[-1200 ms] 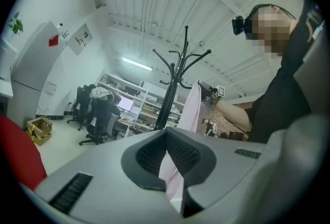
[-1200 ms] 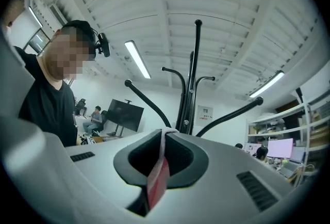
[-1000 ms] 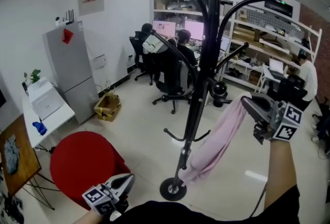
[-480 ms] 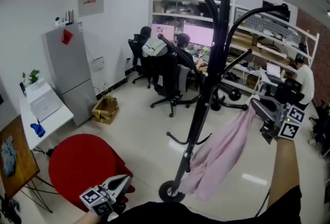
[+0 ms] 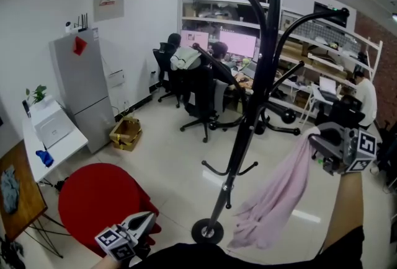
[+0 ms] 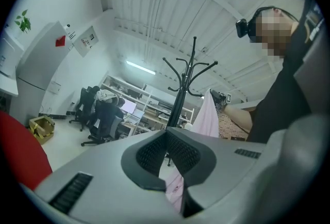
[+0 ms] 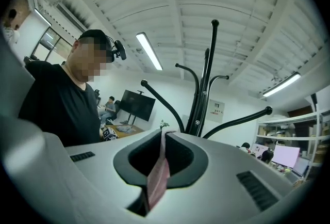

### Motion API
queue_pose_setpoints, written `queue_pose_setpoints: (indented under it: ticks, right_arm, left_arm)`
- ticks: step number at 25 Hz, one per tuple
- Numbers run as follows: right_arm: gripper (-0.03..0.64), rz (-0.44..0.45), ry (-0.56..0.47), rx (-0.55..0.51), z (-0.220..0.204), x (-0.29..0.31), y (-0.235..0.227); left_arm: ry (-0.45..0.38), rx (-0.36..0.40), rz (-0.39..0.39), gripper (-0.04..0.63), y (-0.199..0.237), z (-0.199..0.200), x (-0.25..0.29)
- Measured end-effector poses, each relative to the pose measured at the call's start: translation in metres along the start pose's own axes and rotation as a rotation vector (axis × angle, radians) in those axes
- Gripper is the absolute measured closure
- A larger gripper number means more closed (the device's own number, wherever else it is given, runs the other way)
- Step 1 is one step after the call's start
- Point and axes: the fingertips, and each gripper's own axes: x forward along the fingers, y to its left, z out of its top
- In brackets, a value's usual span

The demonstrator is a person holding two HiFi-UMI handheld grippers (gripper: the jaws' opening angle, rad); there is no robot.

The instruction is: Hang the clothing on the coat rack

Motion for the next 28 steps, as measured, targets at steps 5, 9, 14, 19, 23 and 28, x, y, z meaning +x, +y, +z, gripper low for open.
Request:
queue_pose_setpoints:
  ticks: [5,9,14,19,23,28]
  right_arm:
    - [0.612,0.013,0.014,0.031,-0.01,0.019,-0.017]
    - [0.612,-0.029,0.0,0.076,-0.016,0.015,-0.04]
    - [0.611,-0.061,-0.003,0.096,-0.025,0.011,-0.049]
    - [0.611,-0.075,0.027,0.09,-0.027,0.008,-0.053]
    - [0.607,-0.061,-0.032,0.148,-0.03,0.007,-0.066]
    - [0.607,-0.076,-0.219,0.264,-0.029,0.008,-0.091]
  left_arm:
    - [-0.028,-0.002,-0.003,0.603,0.001,0.003,-0.001]
    - [-0.03,-0.005,0.011,0.603,0.002,0.009,-0.006]
    - [-0.045,0.002,0.017,0.603,0.006,0.006,-0.013]
    - [-0.056,0.006,0.008,0.603,0.006,0.007,-0.013]
    - [-0.062,0.0,0.003,0.603,0.006,0.003,-0.012]
    - [-0.035,0.001,-0.006,0.603,0.002,0.003,-0.01]
